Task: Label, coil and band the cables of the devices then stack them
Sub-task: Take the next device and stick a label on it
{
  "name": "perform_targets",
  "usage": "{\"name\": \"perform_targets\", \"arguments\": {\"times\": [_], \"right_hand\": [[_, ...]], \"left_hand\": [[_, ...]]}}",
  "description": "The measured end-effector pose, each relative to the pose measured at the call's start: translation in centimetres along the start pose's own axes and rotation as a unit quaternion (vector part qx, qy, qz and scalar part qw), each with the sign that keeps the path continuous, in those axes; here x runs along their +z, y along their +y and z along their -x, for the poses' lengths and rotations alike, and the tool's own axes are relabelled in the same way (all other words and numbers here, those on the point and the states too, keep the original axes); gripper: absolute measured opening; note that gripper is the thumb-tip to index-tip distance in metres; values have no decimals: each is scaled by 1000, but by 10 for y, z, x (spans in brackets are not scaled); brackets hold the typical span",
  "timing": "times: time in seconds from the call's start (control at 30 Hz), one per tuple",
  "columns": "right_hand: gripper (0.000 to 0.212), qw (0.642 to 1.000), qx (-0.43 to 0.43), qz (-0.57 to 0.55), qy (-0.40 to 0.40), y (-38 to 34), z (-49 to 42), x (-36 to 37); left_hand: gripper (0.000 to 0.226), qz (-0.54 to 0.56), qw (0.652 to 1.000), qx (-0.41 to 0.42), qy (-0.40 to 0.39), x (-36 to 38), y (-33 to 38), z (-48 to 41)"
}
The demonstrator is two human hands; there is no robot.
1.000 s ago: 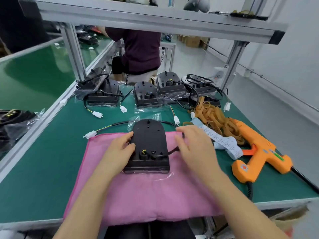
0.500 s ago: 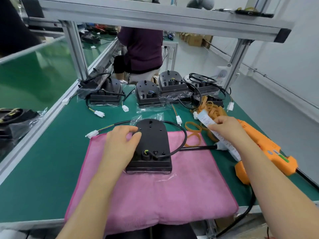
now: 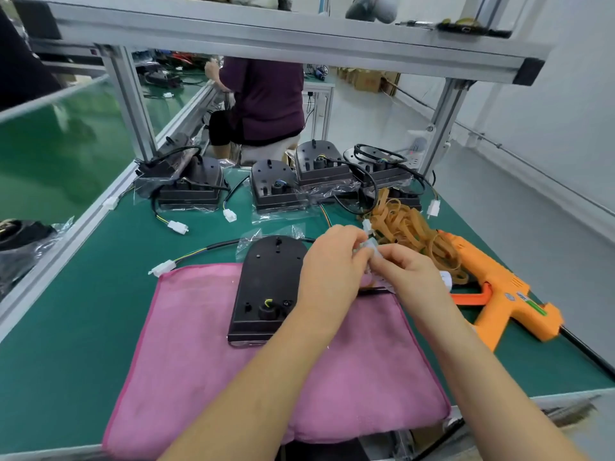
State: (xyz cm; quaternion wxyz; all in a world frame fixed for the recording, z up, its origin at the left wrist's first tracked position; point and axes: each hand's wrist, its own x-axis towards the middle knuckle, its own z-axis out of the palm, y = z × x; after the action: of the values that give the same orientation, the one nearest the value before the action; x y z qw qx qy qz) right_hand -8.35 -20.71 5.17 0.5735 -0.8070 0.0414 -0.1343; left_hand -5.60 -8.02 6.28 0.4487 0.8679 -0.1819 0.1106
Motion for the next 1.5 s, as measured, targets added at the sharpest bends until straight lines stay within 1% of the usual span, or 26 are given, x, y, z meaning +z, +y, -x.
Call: {"name": "perform_targets", "arguments": {"times": [0.07, 0.2, 0.33, 0.43, 0.63, 0.73, 0.83, 0.93, 1.0, 1.03, 1.07, 1.1, 1.13, 1.17, 1.2, 1.27, 1.3, 1.33, 1.37, 1.4, 1.43, 1.47, 1.5], "right_hand": [[12, 1000, -10, 10, -9, 2, 1, -2], [20, 999, -16, 28, -20, 5, 3, -4], [27, 997, -30, 69, -30, 5, 4, -6], [32, 996, -25, 85, -29, 4, 5, -7], [23, 996, -5, 92, -21, 1, 8, -6], [16, 994, -10, 103, -20, 0, 9, -7], [17, 994, -16, 107, -12, 0, 10, -7], [19, 994, -2, 107, 27, 7, 6, -8], [14, 990, 13, 129, 59, 13, -2, -10], [8, 984, 18, 159, 76, 16, -8, -10], [7, 973, 19, 210, 98, 19, -14, -11], [16, 951, 12, 284, 124, 23, -20, -12], [22, 920, -3, 362, 146, 26, -25, -13], [23, 888, -32, 427, 166, 27, -28, -11], [19, 861, -74, 470, 181, 27, -31, -8], [10, 828, -188, 488, 200, 23, -31, 0], [11, 823, -237, 477, 198, 19, -30, 5], [12, 829, -270, 455, 181, 14, -27, 11], [15, 855, -275, 415, 146, 8, -23, 19], [18, 900, -243, 350, 92, 0, -19, 25], [17, 952, -171, 254, 28, -9, -14, 32], [12, 987, -78, 134, -39, -19, -9, 38], [10, 996, 10, 18, -91, -27, -6, 45]], "left_hand": [[12, -16, 1000, 1, 0, 2, -1, -2], [12, -10, 1000, 6, -15, 1, -4, -4], [18, -69, 996, 50, -31, -1, -5, -5], [23, -108, 990, 78, -45, -2, -8, -5], [25, -125, 987, 89, -46, -2, -8, -3], [23, -123, 989, 82, -30, -2, -8, -3], [20, -95, 993, 71, 7, -4, -8, -3], [16, -59, 995, 56, 61, -13, -9, -5], [14, -30, 995, 49, 86, -23, -13, -9], [14, -24, 994, 46, 94, -28, -15, -11], [13, -26, 993, 45, 102, -33, -18, -13], [13, -30, 992, 47, 110, -38, -21, -15], [14, -35, 991, 53, 118, -43, -24, -16], [14, -42, 989, 60, 124, -47, -27, -16], [15, -54, 988, 68, 129, -51, -30, -16], [20, -83, 983, 86, 138, -57, -37, -15], [24, -94, 980, 98, 142, -60, -41, -15], [27, -104, 977, 116, 148, -62, -44, -14], [29, -114, 971, 139, 157, -64, -47, -14], [29, -129, 963, 168, 168, -65, -50, -13], [27, -149, 951, 202, 179, -66, -53, -12], [26, -172, 937, 239, 186, -67, -55, -12], [24, -195, 922, 277, 190, -67, -58, -11]]}}
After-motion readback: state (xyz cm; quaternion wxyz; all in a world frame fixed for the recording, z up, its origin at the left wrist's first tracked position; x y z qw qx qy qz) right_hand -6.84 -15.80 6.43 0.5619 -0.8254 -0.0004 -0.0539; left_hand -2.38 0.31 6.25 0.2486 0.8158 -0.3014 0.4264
